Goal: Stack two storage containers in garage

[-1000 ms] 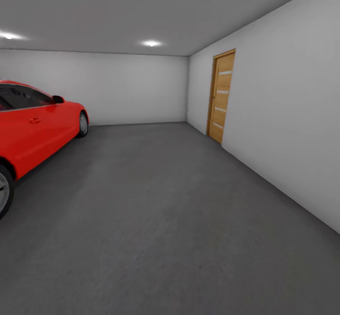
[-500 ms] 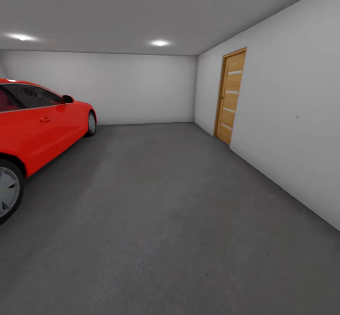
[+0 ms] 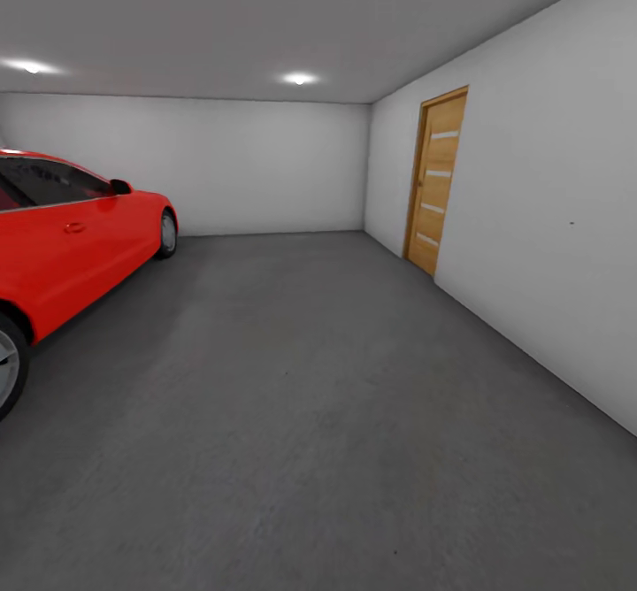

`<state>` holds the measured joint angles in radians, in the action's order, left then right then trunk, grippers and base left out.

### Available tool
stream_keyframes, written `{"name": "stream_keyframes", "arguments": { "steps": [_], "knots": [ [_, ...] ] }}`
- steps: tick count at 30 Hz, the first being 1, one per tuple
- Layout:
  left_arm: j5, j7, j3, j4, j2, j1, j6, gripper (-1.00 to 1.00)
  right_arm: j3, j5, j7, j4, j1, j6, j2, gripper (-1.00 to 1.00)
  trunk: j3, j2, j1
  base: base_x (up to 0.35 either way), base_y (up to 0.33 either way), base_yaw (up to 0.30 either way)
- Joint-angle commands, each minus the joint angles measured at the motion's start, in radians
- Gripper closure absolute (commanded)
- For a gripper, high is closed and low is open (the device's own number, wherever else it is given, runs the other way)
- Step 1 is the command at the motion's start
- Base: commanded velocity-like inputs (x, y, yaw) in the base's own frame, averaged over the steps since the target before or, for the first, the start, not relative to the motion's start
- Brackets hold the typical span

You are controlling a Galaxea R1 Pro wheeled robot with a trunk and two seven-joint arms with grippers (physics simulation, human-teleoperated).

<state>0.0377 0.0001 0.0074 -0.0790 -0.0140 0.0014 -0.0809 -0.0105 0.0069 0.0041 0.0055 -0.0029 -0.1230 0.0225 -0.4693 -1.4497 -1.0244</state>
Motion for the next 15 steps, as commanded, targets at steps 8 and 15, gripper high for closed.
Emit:
{"name": "stream_keyframes", "arguments": {
  "steps": [8,15],
  "knots": [
    [0.006,-0.004,0.000,0.008,-0.001,0.000,0.000,-1.00,-0.001,0.002,0.006,0.001,-0.001,-0.005,0.001,-1.00,-0.001,0.000,-0.001,0.323,0.000,0.000],
    [0.009,-0.007,0.001,0.011,-0.002,0.000,0.000,-1.00,0.000,0.001,0.005,0.001,0.000,-0.004,-0.001,-1.00,-0.001,0.000,-0.001,0.323,0.000,0.000]
  ]
}}
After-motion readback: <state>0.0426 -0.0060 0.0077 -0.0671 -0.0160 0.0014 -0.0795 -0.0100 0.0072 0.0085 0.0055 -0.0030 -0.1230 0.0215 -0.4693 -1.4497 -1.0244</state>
